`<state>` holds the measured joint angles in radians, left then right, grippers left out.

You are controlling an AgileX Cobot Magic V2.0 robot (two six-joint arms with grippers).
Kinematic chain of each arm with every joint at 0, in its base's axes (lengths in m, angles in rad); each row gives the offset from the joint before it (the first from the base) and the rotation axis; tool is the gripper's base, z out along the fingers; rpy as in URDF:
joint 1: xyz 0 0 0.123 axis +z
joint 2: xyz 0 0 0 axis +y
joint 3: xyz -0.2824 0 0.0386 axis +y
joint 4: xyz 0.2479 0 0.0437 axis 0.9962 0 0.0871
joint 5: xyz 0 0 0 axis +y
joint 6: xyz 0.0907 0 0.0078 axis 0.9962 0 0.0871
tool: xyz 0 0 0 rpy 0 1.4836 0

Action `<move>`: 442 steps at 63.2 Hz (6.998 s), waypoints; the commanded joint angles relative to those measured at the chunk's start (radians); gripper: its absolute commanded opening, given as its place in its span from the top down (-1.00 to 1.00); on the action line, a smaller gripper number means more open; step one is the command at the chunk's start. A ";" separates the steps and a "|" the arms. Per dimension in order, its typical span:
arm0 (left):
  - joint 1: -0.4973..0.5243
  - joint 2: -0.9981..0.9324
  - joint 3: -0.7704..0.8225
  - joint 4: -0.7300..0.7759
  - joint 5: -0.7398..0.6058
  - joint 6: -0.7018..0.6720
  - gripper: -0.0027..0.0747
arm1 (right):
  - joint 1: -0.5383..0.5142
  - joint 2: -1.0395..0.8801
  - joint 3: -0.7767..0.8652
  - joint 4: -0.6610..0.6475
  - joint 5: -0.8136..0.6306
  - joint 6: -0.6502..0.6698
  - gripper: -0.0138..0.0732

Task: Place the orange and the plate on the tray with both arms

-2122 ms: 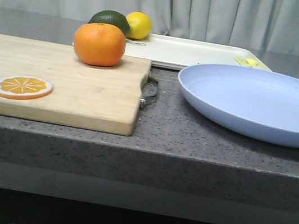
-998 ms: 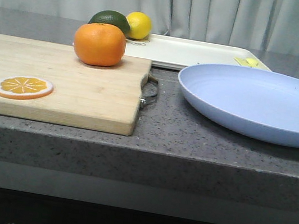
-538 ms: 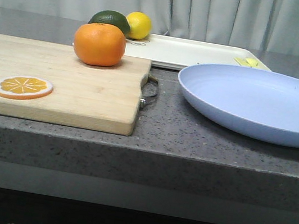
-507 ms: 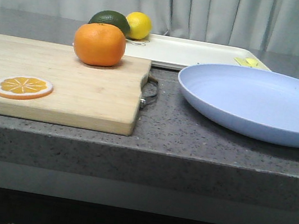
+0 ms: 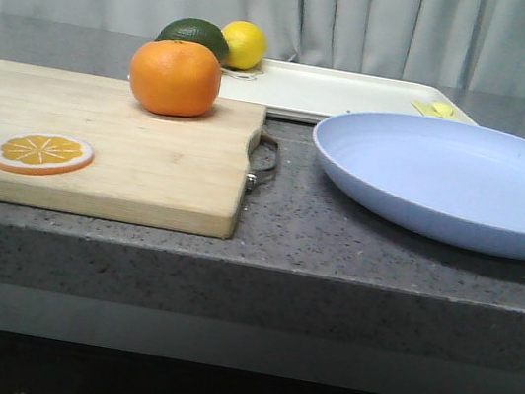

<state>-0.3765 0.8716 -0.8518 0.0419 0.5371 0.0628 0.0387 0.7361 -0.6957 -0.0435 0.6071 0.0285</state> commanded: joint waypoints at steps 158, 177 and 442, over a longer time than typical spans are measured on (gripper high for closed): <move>-0.508 1.182 -1.156 -0.141 0.213 0.022 -0.32 | -0.006 -0.002 -0.038 -0.017 -0.065 -0.001 -0.80; -0.524 1.191 -1.157 -0.165 0.206 0.020 -0.61 | -0.006 -0.002 -0.038 -0.017 -0.065 -0.001 -0.80; -0.215 -0.283 0.079 -0.132 0.017 -0.008 -0.59 | -0.251 0.755 -0.373 0.713 0.370 -0.193 0.84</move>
<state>-0.5939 0.5878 -0.7459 -0.0863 0.6303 0.0638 -0.2047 1.5263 -1.0380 0.6247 0.9902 -0.1643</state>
